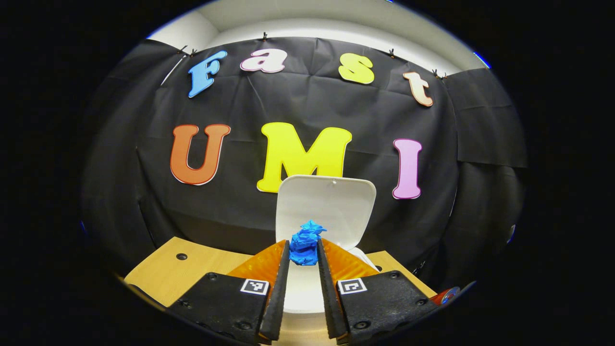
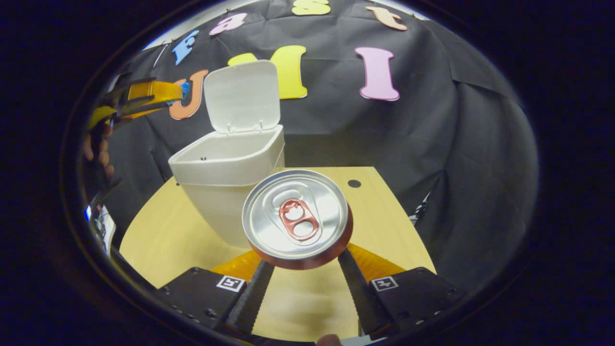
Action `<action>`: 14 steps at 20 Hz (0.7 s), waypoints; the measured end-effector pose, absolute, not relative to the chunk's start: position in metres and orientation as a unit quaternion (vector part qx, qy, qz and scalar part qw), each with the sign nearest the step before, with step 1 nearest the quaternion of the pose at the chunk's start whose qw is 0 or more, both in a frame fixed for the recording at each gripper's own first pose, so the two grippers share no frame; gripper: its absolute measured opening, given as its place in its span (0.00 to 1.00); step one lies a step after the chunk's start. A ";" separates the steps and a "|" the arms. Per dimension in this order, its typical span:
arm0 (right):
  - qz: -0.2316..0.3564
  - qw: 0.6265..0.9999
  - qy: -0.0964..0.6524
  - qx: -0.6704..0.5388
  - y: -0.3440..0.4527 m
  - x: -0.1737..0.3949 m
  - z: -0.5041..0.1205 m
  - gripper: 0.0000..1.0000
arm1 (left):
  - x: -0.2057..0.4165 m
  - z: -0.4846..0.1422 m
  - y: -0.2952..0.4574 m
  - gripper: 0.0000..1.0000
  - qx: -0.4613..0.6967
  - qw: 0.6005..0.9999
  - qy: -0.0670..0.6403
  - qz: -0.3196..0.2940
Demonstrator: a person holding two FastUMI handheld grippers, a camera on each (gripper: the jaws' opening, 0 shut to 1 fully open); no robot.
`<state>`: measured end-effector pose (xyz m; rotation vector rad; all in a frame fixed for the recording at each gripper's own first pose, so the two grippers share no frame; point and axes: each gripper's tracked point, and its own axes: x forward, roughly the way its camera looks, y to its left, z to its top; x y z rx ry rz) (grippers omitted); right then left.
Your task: Press the lid of the desktop garbage bin to open it, pick up the crumpled paper on the desktop and throw it into the bin, then pick up the pop can on the desktop and drop it into the bin, and finally close the garbage bin lid.
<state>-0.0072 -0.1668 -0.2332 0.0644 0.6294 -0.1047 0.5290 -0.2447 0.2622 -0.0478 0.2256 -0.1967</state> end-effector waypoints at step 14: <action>-0.064 0.949 0.305 0.046 -0.167 -0.001 -0.230 0.80 | 0.533 0.247 -0.238 1.00 -0.015 0.985 0.140 -0.096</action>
